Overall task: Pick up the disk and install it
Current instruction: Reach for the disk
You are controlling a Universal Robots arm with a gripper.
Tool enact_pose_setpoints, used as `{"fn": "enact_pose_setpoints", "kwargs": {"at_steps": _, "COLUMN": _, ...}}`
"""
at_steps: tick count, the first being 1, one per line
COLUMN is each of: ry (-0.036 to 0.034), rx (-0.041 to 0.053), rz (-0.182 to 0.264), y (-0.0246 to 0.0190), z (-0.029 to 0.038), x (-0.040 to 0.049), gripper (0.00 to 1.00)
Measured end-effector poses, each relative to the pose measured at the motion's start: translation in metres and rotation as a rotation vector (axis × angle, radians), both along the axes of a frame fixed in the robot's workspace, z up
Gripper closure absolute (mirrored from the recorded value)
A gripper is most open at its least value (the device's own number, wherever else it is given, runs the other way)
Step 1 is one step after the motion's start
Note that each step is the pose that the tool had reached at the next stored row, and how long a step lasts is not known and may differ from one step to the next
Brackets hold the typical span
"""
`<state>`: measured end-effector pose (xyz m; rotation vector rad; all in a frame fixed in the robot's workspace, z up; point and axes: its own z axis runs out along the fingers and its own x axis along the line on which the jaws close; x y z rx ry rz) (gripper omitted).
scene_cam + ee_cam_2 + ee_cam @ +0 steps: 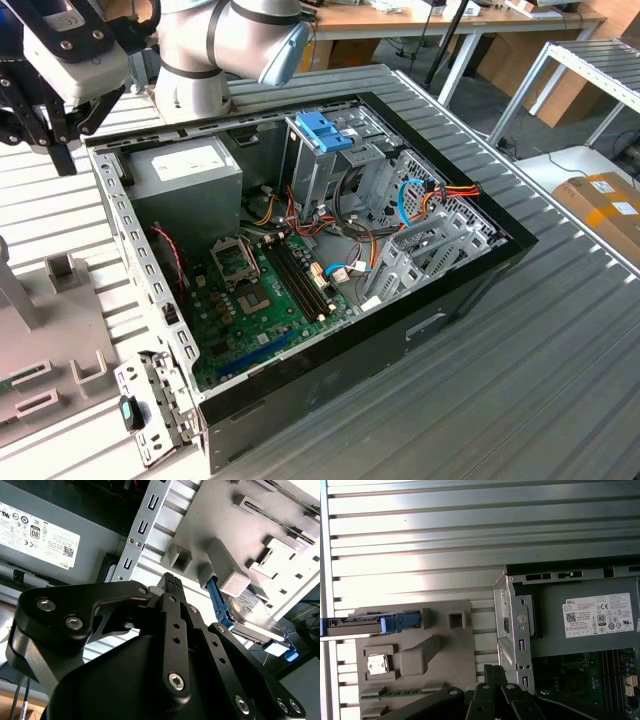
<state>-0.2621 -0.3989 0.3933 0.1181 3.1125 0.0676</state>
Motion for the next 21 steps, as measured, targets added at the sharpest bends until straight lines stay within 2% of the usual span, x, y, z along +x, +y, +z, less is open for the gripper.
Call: {"fn": "enact_pose_setpoints", "kwargs": {"at_steps": 21, "ry": 0.0000, "rx": 0.0000, "rz": 0.000, "y": 0.0000, "z": 0.0000, "x": -0.0102, "gripper": 0.90}}
